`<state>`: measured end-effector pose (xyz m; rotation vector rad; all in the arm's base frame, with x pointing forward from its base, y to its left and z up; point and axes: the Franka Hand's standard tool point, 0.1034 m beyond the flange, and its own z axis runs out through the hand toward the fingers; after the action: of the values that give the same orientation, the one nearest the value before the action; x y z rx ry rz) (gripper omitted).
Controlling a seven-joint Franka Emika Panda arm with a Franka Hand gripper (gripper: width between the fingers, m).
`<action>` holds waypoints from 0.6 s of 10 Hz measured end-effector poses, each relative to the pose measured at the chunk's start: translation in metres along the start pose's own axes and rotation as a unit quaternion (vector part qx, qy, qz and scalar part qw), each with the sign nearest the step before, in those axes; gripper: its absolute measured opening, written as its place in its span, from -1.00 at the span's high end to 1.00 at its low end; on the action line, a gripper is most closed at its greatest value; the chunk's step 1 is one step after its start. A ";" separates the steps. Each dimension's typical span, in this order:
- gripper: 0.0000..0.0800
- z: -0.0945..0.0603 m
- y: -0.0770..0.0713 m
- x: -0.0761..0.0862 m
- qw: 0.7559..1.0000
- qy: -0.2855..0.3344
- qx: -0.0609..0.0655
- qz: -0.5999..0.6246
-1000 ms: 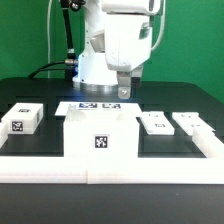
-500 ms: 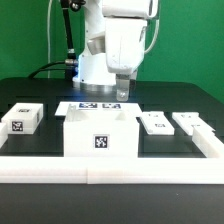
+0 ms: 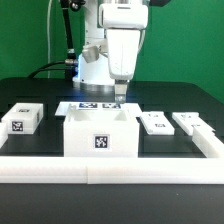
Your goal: Assemble cabinet
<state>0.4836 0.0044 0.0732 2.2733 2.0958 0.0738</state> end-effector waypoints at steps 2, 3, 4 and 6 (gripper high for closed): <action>-1.00 0.007 -0.021 -0.002 1.000 0.003 -0.001 0.002; -1.00 0.011 -0.031 -0.004 1.000 0.003 0.002 0.003; -1.00 0.015 -0.039 -0.005 1.000 0.004 0.006 0.004; -1.00 0.027 -0.053 -0.007 1.000 0.006 0.013 0.008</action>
Offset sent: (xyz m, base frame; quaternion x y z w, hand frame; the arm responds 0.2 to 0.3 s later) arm -0.0281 -0.0029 -0.0151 0.0042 0.0117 -0.0097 0.9999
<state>0.4322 0.0012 0.0426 2.3092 2.0979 0.0616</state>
